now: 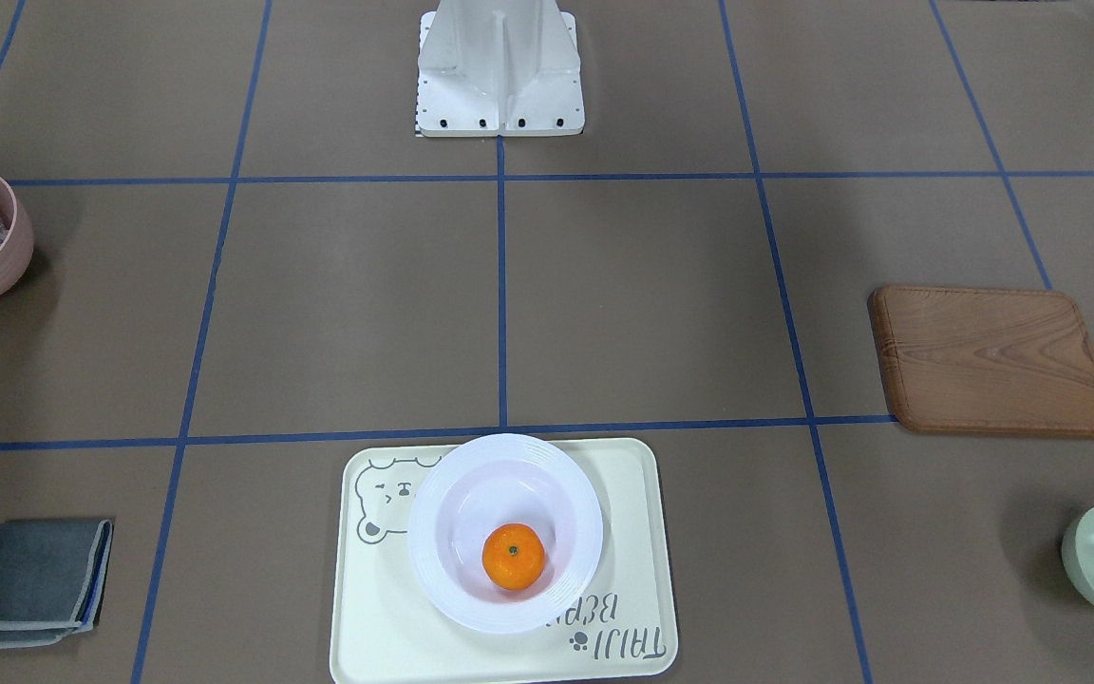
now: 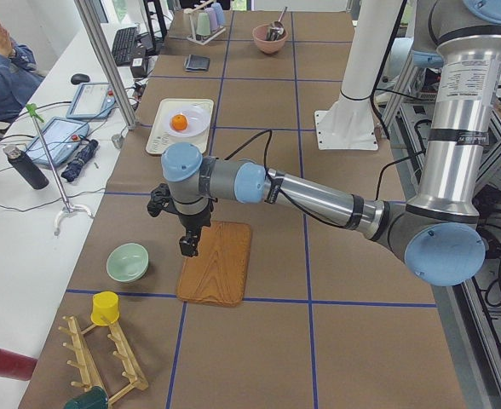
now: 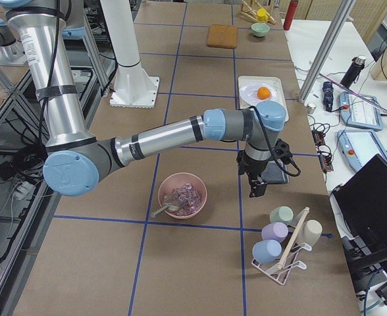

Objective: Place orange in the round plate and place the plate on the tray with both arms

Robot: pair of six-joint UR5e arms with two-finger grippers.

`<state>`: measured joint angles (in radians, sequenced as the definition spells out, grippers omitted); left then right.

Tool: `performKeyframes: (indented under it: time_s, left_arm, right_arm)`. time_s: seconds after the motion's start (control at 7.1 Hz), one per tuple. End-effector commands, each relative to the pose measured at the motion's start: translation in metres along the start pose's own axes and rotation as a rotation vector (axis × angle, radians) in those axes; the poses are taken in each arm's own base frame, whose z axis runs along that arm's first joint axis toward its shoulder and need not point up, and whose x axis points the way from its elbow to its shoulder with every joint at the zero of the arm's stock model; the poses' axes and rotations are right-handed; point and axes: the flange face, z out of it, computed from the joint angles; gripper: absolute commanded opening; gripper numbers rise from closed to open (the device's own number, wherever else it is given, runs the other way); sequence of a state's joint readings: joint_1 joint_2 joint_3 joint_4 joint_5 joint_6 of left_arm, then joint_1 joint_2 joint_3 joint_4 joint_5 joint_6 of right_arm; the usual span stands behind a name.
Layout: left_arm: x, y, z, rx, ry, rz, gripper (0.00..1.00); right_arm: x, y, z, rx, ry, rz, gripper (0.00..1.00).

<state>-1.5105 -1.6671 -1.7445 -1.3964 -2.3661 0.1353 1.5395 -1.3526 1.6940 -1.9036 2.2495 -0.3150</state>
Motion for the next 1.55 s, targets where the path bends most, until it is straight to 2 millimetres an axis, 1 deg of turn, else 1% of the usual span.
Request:
performKeyframes:
  time_s: [0.0,0.14,0.28,0.42,0.7,0.85,0.99,1.27,1.41]
  left_arm:
    - [-0.014,0.006,0.013,-0.024,0.019,-0.024,0.98]
    - [-0.015,0.019,0.016,-0.024,0.019,-0.024,0.98]
    - [-0.016,0.025,0.019,-0.025,0.021,-0.027,0.98]
    - [-0.006,0.021,0.009,0.007,0.017,0.0,0.98]
    - [-0.006,0.019,0.008,0.015,0.016,0.008,0.98]
    - [-0.005,0.014,0.008,0.014,0.014,0.006,0.98]
    - [-0.004,0.013,0.006,0.017,0.014,0.008,0.98]
    - [-0.003,0.012,0.005,0.018,0.006,0.01,0.98]
    - [-0.002,0.012,0.004,0.021,0.006,0.014,0.98]
  right_arm:
    - [-0.01,0.011,-0.003,-0.01,-0.043,0.019,1.0]
    - [-0.011,0.015,0.0,-0.005,-0.075,0.023,1.0]
    - [-0.014,0.016,0.002,0.006,-0.113,0.029,1.0]
    - [-0.013,0.018,0.006,0.004,-0.117,0.039,1.0]
    - [-0.014,0.017,0.011,-0.003,-0.115,0.018,1.0]
    - [-0.024,0.012,0.021,-0.025,-0.112,-0.001,1.0]
    - [-0.028,0.011,0.032,-0.05,-0.105,-0.008,1.0]
    - [-0.019,0.016,0.053,-0.045,-0.084,-0.022,1.0]
    - [-0.017,0.015,0.053,-0.035,-0.075,-0.032,1.0]
